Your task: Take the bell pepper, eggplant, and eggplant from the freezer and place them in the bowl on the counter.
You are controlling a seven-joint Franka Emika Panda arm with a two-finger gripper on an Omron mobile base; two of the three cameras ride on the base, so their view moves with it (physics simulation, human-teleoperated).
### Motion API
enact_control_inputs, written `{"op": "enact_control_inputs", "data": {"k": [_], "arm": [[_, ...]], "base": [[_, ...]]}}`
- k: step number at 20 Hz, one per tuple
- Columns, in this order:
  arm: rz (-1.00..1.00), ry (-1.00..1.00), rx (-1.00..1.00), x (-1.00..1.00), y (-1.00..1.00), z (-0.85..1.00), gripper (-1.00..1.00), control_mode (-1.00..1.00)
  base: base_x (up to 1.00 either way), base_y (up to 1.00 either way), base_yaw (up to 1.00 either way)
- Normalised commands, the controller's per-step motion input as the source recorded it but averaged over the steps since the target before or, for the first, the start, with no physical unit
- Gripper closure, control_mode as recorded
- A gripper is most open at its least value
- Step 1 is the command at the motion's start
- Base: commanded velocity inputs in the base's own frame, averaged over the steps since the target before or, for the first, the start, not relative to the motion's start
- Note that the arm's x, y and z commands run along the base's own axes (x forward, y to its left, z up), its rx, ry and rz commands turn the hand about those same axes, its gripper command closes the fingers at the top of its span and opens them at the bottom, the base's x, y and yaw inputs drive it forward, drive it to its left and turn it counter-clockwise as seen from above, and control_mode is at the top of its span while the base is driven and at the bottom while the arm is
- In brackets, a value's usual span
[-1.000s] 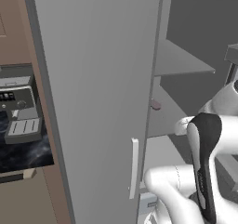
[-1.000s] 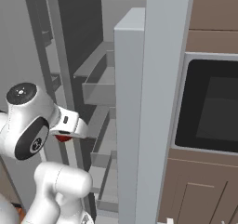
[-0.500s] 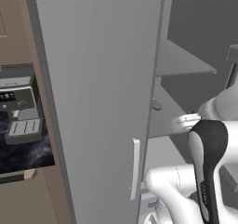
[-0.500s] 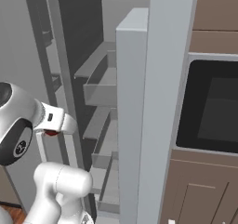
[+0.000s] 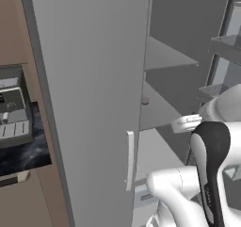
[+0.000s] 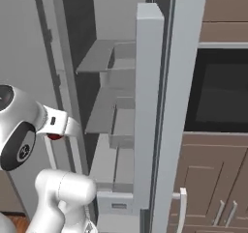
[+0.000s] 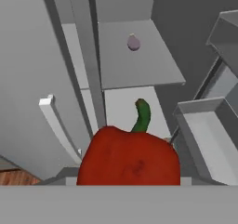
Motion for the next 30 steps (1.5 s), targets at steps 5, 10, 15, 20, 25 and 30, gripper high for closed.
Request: {"op": "enact_control_inputs", "data": {"k": [5,10,15,20,25,30], "arm": [[0.00,0.00,0.00,0.00,0.00,0.00,1.00,1.00],[0.00,0.00,0.00,0.00,0.00,0.00,1.00,1.00],[0.00,0.00,0.00,0.00,0.00,0.00,1.00,1.00],[0.00,0.00,0.00,0.00,0.00,0.00,1.00,1.00],[0.00,0.00,0.00,0.00,0.00,0.00,1.00,1.00],[0.00,0.00,0.00,0.00,0.00,0.00,1.00,1.00]], "base": [[-0.97,-0.32,-0.35],[-1.00,0.59,-0.13],[-0.80,1.00,0.00],[-0.04,1.00,0.01],[0.42,1.00,0.05],[0.86,1.00,0.03]]}}
